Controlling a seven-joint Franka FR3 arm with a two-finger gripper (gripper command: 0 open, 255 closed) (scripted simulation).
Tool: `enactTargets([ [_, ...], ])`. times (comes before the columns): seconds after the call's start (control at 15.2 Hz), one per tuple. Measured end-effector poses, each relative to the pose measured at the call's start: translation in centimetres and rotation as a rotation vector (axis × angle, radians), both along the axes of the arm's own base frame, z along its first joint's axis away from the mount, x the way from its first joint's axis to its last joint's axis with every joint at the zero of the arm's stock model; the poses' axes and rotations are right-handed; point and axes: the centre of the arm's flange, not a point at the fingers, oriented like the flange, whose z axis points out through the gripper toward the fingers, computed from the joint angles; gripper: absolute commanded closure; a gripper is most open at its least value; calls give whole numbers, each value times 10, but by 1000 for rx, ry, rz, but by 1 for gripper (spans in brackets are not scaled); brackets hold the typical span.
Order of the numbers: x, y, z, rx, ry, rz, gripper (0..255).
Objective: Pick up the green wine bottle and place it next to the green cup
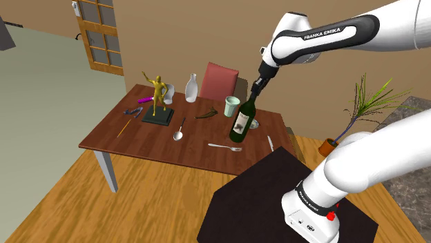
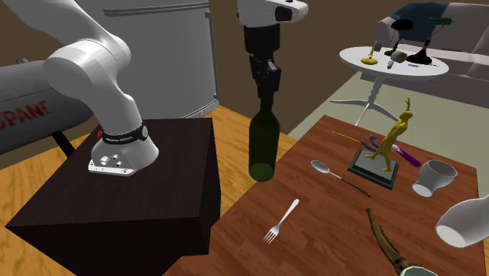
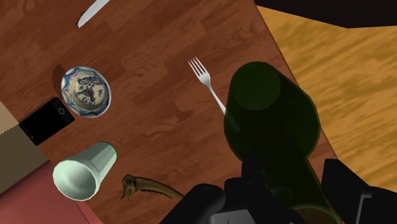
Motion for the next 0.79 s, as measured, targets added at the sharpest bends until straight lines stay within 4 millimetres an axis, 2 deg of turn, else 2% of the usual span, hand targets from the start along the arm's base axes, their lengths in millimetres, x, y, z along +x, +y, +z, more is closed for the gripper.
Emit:
enactTargets([
  [0.79, 1, 0, 63, 0, 0, 0, 255],
])
